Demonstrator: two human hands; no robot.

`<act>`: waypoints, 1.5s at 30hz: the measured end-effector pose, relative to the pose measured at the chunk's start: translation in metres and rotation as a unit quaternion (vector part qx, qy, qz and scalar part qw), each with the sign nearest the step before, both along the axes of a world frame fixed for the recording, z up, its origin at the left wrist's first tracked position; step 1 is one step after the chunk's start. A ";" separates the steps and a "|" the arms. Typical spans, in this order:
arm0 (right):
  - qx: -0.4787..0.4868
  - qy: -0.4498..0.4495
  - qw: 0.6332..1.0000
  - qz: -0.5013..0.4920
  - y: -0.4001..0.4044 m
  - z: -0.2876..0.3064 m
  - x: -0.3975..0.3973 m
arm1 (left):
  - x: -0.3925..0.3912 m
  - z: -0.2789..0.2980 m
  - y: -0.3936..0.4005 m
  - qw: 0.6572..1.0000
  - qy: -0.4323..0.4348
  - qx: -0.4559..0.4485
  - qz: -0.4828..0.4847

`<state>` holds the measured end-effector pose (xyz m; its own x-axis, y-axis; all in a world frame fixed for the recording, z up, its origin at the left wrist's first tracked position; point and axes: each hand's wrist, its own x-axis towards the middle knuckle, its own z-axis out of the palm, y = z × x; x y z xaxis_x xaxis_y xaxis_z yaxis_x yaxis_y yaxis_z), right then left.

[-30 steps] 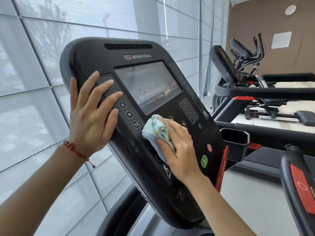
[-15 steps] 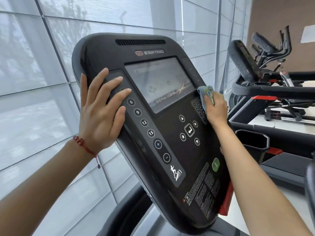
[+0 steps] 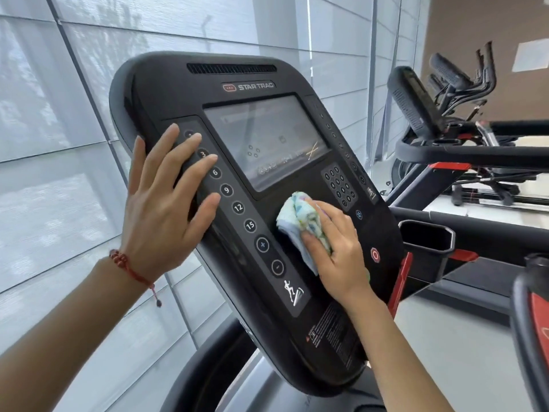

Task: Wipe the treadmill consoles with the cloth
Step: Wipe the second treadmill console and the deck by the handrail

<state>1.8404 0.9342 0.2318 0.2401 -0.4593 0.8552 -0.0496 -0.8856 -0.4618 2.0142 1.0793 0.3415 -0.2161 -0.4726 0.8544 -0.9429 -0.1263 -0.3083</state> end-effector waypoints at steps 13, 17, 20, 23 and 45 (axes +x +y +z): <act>0.264 0.004 0.951 -0.159 -0.149 -0.017 -0.035 | -0.032 -0.045 -0.009 0.995 -0.088 0.042 -0.034; 0.224 -0.007 0.968 -0.115 -0.086 -0.029 -0.036 | -0.032 -0.046 -0.011 0.995 -0.085 0.024 -0.048; 0.203 0.007 0.978 -0.047 -0.024 -0.034 -0.038 | -0.032 -0.046 -0.012 0.995 -0.084 0.018 -0.055; 0.170 0.037 0.984 0.038 0.023 -0.037 -0.044 | -0.031 -0.046 -0.012 0.995 -0.087 0.017 -0.052; 0.289 0.037 0.940 -0.179 -0.110 -0.040 -0.052 | -0.030 -0.049 -0.014 0.995 -0.084 -0.002 -0.062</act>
<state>1.7882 0.8244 0.1916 0.0310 -0.9043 0.4258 -0.3470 -0.4093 -0.8439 1.9845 1.0656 0.2930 -0.4125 -0.4299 0.8031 -0.8865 -0.0133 -0.4625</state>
